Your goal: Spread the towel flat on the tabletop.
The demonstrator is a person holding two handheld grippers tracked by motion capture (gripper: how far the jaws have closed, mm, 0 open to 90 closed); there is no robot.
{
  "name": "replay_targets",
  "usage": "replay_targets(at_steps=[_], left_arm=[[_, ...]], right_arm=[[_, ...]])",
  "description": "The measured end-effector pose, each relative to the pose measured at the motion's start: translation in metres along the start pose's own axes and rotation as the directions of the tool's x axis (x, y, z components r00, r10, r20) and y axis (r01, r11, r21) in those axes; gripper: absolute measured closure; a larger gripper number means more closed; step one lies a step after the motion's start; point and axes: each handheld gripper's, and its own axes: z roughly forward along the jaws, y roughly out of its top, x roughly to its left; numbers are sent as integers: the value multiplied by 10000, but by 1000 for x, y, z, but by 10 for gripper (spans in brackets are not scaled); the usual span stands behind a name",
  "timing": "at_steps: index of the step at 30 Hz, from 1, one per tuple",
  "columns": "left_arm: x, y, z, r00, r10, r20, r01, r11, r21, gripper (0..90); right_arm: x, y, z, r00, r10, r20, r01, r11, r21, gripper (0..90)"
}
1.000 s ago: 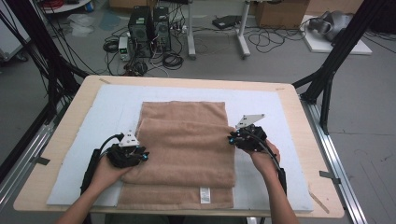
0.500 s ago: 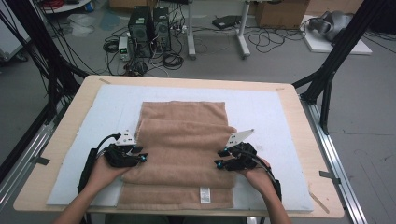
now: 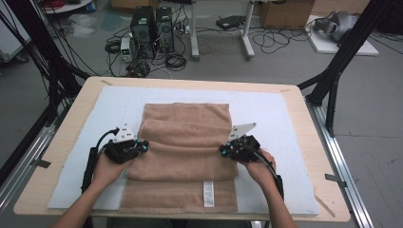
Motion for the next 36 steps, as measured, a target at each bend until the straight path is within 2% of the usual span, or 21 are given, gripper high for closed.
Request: replay_targets(at_steps=[3, 4, 7, 10, 12, 14, 17, 20, 23, 26, 28, 31, 33, 36], left_arm=[[7, 11, 12, 9983, -185, -556, 165, 9992, -368, 867], [10, 14, 17, 9969, -217, -754, 188, 9991, -381, 866], [17, 18, 31, 9930, -402, -1107, 343, 9979, -544, 860], [21, 17, 32, 9931, -626, -988, 587, 9974, -414, 819], [20, 17, 25, 9962, -514, -702, 490, 9982, -360, 773], [17, 16, 17, 9979, -346, -555, 326, 9988, -363, 723], [11, 13, 3, 9995, -30, -319, 18, 9993, -387, 691], [6, 6, -10, 9993, 267, -278, -277, 9990, -364, 666], [4, 2, -23, 9997, 224, -139, -232, 9980, -587, 644], [-2, -1, -31, 9991, 364, 231, -347, 9970, -690, 637], [-8, -6, -29, 9967, 705, 410, -689, 9969, -387, 637], [-13, -15, -19, 9938, 877, 684, -893, 9958, 204, 637], [-14, -21, -11, 9933, 763, 865, -810, 9954, 520, 636], [-12, -29, 1, 9928, 704, 972, -821, 9891, 1223, 619]], right_arm=[[-14, 11, 3, 9969, 359, 701, -352, 9993, -114, 854], [-18, 14, 7, 9952, 314, 924, -311, 9995, -56, 853], [-27, 17, 19, 9919, 442, 1187, -467, 9987, 184, 846], [-33, 15, 23, 9892, 726, 1276, -752, 9971, 154, 760], [-34, 13, 17, 9917, 830, 980, -824, 9965, -108, 714], [-28, 13, 9, 9917, 703, 1077, -679, 9974, -258, 688], [-18, 12, -6, 9948, 396, 943, -335, 9973, -654, 675], [-3, 7, -18, 9977, 91, 679, -24, 9951, -985, 666], [11, 0, -21, 9996, -186, 190, 205, 9946, -1016, 656], [24, -10, -13, 9990, -370, -268, 354, 9976, -587, 657], [29, -17, -4, 9985, -335, -422, 319, 9988, -367, 657], [27, -24, 9, 9985, -21, -554, 16, 10000, -90, 649], [25, -25, 16, 9985, 87, -545, -83, 9999, 89, 627], [22, -27, 23, 9984, 173, -545, -157, 9994, 302, 607]])
